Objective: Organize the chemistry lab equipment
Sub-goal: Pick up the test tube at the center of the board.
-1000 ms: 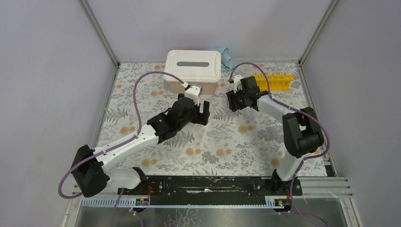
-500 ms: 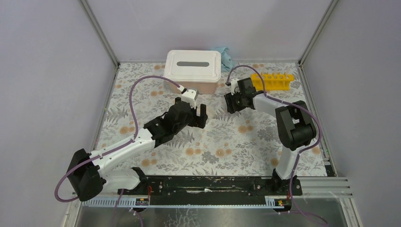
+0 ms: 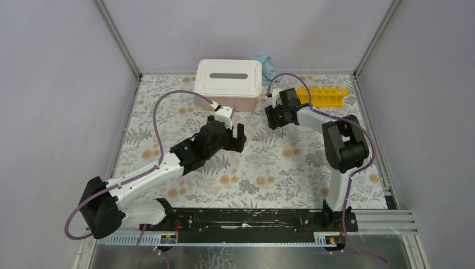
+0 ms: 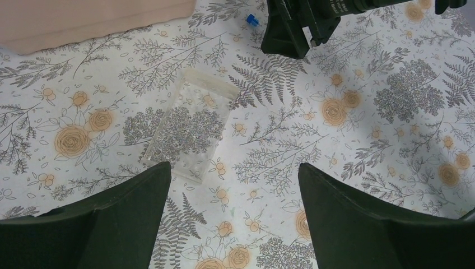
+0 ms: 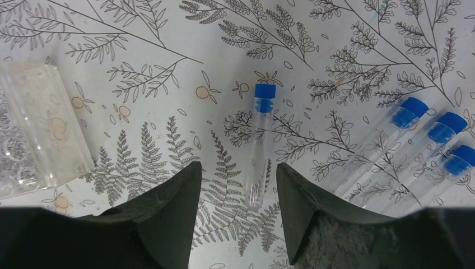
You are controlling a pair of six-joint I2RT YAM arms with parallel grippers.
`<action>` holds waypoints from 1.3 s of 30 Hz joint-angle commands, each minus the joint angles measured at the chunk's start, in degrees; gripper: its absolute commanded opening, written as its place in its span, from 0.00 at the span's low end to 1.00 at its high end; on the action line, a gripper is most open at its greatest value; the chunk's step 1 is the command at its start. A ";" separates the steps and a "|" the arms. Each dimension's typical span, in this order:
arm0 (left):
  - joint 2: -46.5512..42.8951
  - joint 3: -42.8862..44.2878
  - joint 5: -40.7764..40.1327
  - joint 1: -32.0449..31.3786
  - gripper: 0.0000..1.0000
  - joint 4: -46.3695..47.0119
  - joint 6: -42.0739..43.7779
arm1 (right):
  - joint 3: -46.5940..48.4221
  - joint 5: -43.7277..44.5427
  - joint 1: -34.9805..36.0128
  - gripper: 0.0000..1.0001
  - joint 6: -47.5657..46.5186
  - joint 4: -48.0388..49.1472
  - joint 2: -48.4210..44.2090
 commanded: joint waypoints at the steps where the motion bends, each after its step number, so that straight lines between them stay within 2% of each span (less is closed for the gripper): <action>1: -0.41 -0.88 -0.31 -0.25 0.91 4.60 1.34 | 3.33 1.40 -0.24 0.57 -0.98 -0.70 1.39; 8: -0.44 -1.71 -0.62 -0.22 0.92 5.63 1.89 | 4.30 1.76 -0.18 0.51 -0.81 -2.81 3.06; 22: -0.92 -2.47 -0.12 0.22 0.93 5.89 0.73 | 0.86 2.85 -0.28 0.24 -0.45 -4.64 1.13; 32: -0.78 1.81 0.71 0.26 0.97 -0.62 -2.43 | 0.52 1.01 -0.26 0.14 0.62 -4.60 -0.87; 39: -2.37 3.97 2.95 0.47 0.98 -3.63 -6.24 | -1.93 0.66 -0.29 0.13 1.91 -3.66 -6.78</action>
